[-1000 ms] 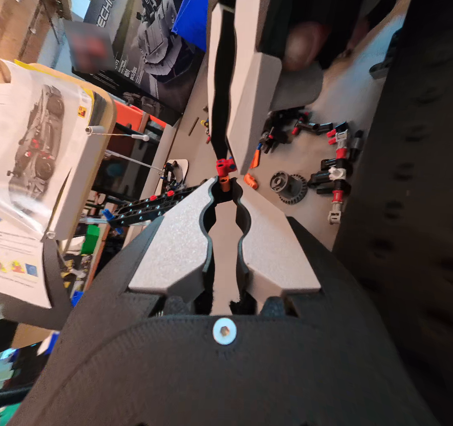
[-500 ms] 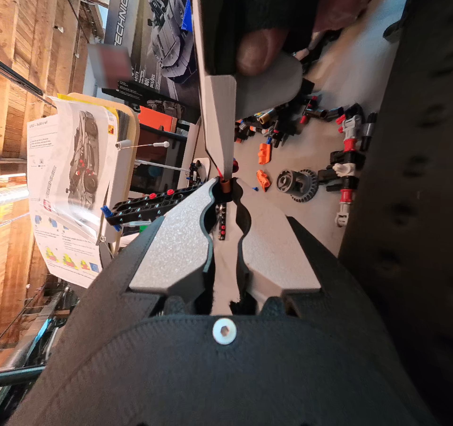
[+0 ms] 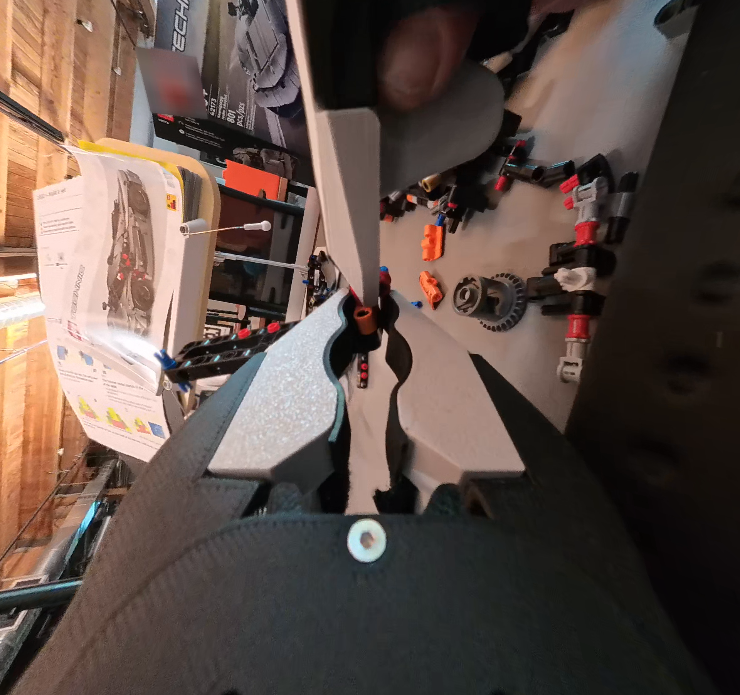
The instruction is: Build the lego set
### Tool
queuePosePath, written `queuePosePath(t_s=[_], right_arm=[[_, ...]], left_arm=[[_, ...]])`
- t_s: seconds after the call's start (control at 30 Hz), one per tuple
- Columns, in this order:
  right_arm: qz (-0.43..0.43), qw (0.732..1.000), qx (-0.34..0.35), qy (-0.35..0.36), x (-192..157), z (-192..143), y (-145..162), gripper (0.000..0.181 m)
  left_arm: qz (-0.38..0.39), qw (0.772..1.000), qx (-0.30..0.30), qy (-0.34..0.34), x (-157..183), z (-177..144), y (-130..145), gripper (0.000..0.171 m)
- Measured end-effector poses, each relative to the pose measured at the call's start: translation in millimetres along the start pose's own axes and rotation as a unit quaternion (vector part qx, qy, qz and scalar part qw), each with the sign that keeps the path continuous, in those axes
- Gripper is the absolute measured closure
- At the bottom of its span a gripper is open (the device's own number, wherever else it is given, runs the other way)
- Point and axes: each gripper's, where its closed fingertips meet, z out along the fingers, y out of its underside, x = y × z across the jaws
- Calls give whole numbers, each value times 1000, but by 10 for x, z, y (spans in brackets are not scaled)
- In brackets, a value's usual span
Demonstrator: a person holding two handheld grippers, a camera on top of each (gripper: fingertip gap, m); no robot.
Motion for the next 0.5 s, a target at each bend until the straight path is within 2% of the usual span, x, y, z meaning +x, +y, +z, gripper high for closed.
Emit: queuePosePath(t_s=[0.07,0.1,0.13,0.17,0.2,0.27,0.3,0.37,0.5], right_arm=[[31,999,18,-15,28,-48,-33,168],[67,995,62,-30,80,-181,-130,169],[105,987,107,-50,129,-339,-222,170],[112,987,104,-55,139,-376,-196,170],[90,993,66,-46,107,-285,-95,170],[51,999,10,-7,127,-107,47,168],[48,999,8,5,175,-104,44,168],[74,996,36,-21,157,-156,-27,168],[59,998,19,-1,186,-137,28,168]], left_arm=[[2,1000,-15,-7,-26,6,57,166],[8,997,-78,-20,-70,16,301,165],[-10,996,-83,-12,-80,-1,422,165],[-67,997,-38,-12,-167,-66,321,166],[-99,995,-12,-14,-224,-111,233,166],[-46,999,-20,-1,-79,-48,199,166],[-23,1000,-14,0,-45,-25,149,166],[-47,999,-6,23,-11,-2,138,166],[-95,993,17,70,70,0,122,166]])
